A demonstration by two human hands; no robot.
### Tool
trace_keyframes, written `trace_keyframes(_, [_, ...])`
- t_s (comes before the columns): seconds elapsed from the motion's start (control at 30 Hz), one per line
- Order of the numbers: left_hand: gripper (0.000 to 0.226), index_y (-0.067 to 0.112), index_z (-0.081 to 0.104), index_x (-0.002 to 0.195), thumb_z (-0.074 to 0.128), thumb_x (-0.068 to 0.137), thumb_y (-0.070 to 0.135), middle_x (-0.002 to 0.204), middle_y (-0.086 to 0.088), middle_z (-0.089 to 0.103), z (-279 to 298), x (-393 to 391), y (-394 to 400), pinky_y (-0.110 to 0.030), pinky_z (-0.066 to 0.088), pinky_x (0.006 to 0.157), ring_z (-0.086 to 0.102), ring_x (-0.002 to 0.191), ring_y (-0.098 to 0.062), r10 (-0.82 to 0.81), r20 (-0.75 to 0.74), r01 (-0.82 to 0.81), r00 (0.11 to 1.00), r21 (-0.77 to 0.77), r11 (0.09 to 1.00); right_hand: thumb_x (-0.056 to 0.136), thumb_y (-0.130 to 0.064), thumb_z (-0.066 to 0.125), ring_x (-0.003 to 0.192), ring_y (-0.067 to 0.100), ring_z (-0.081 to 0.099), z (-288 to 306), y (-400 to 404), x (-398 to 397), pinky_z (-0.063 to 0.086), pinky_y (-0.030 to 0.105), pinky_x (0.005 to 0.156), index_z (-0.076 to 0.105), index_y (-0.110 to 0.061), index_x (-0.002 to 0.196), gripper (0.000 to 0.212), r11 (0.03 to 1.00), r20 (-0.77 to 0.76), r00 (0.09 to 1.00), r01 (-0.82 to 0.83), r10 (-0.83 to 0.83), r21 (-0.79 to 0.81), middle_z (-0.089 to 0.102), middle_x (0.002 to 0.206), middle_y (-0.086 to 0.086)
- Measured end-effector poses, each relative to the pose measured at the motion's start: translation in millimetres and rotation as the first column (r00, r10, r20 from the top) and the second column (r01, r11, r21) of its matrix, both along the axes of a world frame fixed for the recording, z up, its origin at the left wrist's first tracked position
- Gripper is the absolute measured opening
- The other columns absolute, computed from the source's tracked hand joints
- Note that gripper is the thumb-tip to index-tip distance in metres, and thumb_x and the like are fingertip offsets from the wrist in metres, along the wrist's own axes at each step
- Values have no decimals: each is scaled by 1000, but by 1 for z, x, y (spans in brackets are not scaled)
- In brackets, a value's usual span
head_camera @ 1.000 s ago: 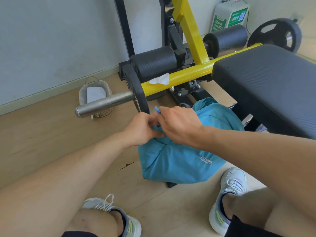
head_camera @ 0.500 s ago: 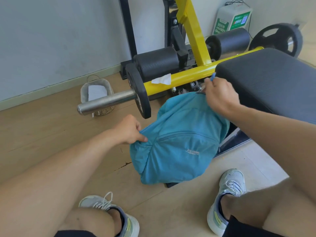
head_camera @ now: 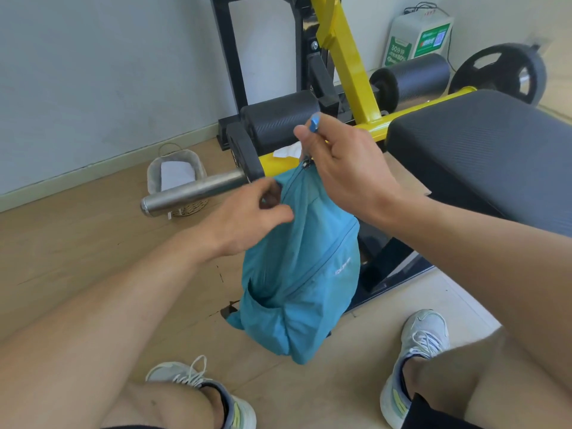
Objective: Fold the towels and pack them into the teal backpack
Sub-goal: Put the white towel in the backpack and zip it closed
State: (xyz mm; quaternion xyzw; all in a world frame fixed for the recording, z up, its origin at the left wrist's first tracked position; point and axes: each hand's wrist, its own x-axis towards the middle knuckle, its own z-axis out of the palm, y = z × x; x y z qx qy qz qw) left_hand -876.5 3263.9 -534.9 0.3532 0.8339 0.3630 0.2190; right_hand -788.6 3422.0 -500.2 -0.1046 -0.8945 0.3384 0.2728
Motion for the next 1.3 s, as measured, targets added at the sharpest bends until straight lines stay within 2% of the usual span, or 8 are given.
trace_keyframes(0.27, [50,9,35,65,64,99,32,59,3,29,7,16,12,-26,23,53,28,56,-12,79,-324,22,943,296,955,106,-42,45,64,7,55,-10,5,-2,47,38,65,56,-22,73,40,989,129,991,48,-30,-138,62,66,-13])
trace_keyframes(0.37, [49,9,33,65,61,100,29,59,4,28,9,6,5,-29,25,55,28,56,-12,55,-387,49,920,253,966,107,-37,45,90,23,70,-26,36,-11,55,45,89,64,-14,80,40,852,283,944,286,-171,-438,74,90,5])
trace_keyframes(0.47, [49,5,37,66,62,99,31,58,3,31,2,-11,-6,-33,29,58,29,56,-11,52,-335,10,941,181,983,109,-33,41,87,20,70,-35,50,-8,58,35,79,66,-4,98,40,774,400,902,367,-161,-516,71,93,5])
trace_keyframes(0.63, [60,19,48,79,60,78,78,66,6,54,-3,-18,-8,-39,41,60,50,62,-17,116,-337,-154,934,-86,984,105,-44,44,77,27,62,-34,28,-14,57,61,81,56,-6,86,44,882,276,957,209,-94,-423,59,75,6])
trace_keyframes(0.87, [56,26,53,72,24,100,65,67,6,59,-4,-17,-4,-38,41,66,59,73,-26,-57,-637,-87,769,-193,977,107,-40,45,86,24,73,-34,22,-11,58,35,71,65,-14,89,37,890,256,967,129,-14,-438,75,91,6])
trace_keyframes(1.1, [49,25,64,86,31,103,56,74,16,50,6,-29,-21,-48,52,72,65,81,-28,32,-775,-47,631,3,999,107,-33,45,84,22,62,-77,45,-15,48,26,64,67,-5,106,36,809,610,791,327,48,-489,70,103,15])
trace_keyframes(1.2, [52,18,71,92,35,103,54,77,8,64,10,-31,-29,-45,52,62,67,77,-30,95,-814,-14,573,106,994,108,-30,40,63,16,52,-88,47,-11,41,23,54,59,-10,87,34,814,685,725,353,75,-462,59,88,9])
trace_keyframes(1.3, [44,14,74,98,44,103,45,85,0,74,17,-30,-34,-36,48,55,69,74,-29,134,-851,29,507,172,985,110,-30,37,85,27,54,-95,45,-10,44,35,84,54,-12,74,43,811,823,547,408,149,-418,54,93,12])
